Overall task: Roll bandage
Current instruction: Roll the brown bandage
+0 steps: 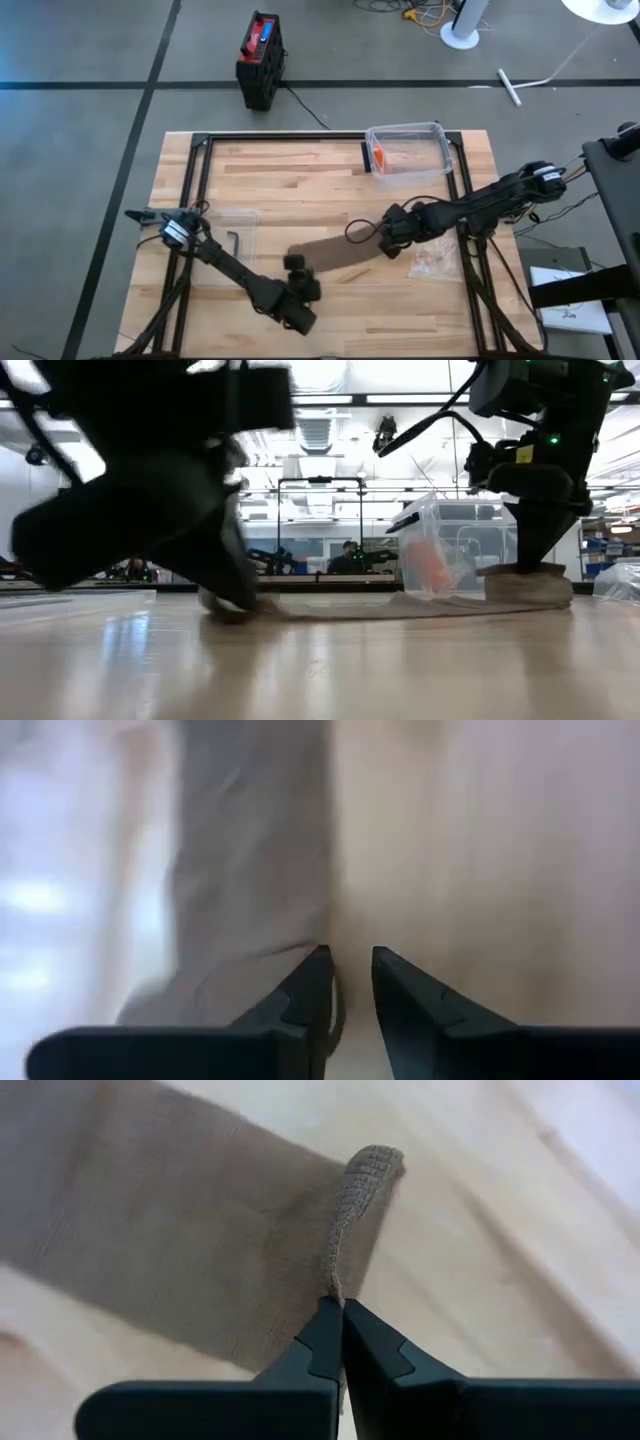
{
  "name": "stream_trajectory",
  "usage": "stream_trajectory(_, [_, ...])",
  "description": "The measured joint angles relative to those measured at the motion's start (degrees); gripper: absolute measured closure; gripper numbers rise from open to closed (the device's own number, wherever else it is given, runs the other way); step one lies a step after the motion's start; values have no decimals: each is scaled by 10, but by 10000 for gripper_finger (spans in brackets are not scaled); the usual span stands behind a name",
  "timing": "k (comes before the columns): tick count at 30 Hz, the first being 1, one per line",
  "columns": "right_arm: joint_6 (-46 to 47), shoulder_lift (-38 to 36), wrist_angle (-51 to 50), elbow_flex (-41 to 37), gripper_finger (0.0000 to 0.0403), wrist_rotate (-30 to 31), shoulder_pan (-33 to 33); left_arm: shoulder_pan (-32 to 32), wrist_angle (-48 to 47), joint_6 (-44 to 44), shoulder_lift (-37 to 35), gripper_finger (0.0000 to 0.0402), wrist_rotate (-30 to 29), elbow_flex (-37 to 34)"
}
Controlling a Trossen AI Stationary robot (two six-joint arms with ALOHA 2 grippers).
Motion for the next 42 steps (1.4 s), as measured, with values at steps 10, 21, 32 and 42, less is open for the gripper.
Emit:
stream_trajectory(10, [54,23,175,-1,403,-48,32,-37,-164,-112,-68,311,-11,-77])
stream_trajectory(21, [3,18,135,1,403,26,47,13,376,-11,-225,309,-20,-264])
stream_trajectory(32, [59,18,40,-2,371,65,47,191,680,237,-67,322,50,-212])
stream_trajectory(42, [110,-17,-80,-2,243,29,77,222,509,288,86,339,108,-39])
